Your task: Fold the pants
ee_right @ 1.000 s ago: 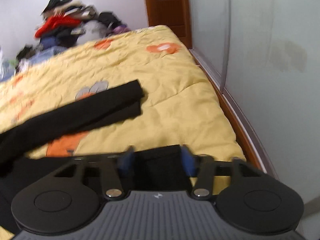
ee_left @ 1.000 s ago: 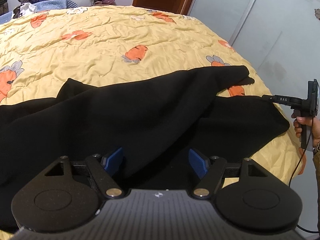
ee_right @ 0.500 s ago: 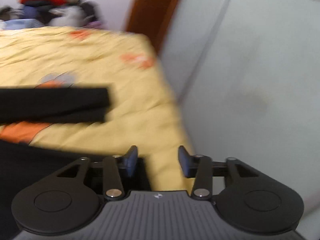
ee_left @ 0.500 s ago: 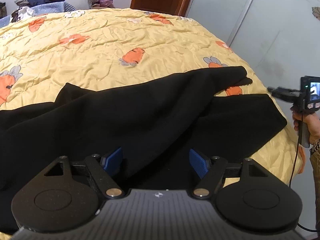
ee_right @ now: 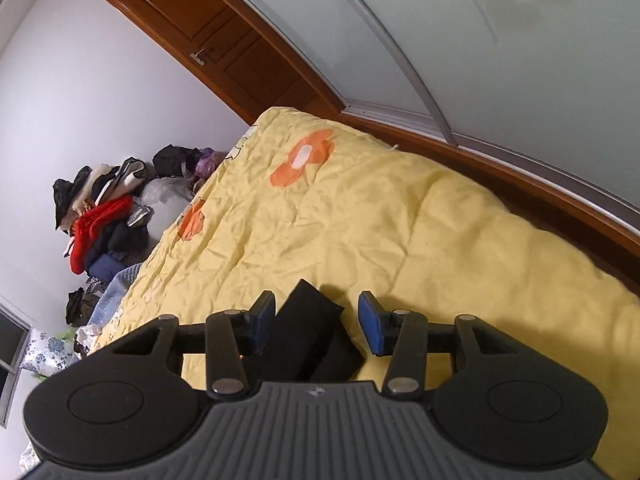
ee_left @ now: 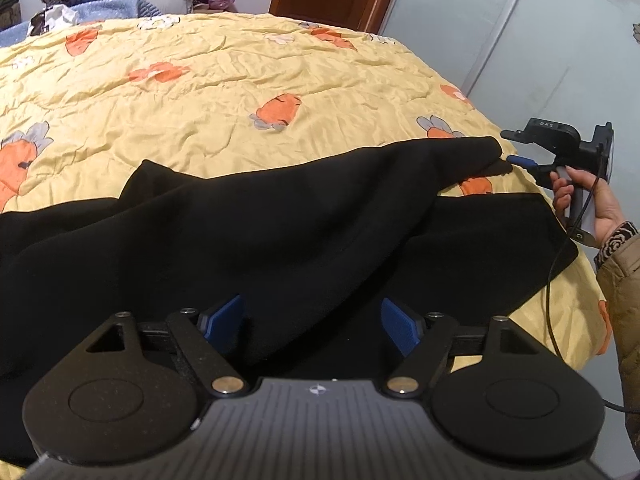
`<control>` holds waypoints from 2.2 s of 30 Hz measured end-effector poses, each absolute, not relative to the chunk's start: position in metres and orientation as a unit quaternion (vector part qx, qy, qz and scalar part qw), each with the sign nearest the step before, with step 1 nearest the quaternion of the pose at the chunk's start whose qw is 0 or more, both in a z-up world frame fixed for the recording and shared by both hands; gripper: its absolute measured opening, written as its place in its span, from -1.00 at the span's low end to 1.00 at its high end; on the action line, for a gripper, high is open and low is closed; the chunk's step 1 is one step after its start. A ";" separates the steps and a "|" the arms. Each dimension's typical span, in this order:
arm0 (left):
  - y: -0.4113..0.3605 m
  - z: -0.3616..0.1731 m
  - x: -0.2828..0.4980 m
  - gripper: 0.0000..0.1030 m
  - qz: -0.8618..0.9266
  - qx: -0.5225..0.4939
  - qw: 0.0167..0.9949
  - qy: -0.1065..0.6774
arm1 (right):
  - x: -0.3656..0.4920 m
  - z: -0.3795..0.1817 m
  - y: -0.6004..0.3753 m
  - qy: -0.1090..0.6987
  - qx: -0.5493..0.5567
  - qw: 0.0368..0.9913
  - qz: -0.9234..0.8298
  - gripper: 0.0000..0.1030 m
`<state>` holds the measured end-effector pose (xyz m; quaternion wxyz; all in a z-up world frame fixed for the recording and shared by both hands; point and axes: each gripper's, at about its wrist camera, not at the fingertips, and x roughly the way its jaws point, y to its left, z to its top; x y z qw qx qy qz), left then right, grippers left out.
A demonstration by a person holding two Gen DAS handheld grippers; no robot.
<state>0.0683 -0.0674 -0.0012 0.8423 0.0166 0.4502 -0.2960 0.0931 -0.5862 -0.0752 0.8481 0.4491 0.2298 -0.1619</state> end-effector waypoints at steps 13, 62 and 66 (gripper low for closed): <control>-0.070 -0.003 0.073 0.52 -0.298 0.021 0.841 0.451 | 0.096 -0.078 -0.582 0.194 0.477 0.842 -0.161 -0.78; -0.123 -0.027 0.064 -0.77 -0.331 0.117 0.868 0.351 | 0.091 -0.101 -0.531 0.303 0.549 0.774 -0.085 -0.53; -0.106 -0.017 0.082 -0.77 -0.337 0.038 0.865 0.370 | 0.092 -0.094 -0.518 0.280 0.551 0.784 -0.052 0.48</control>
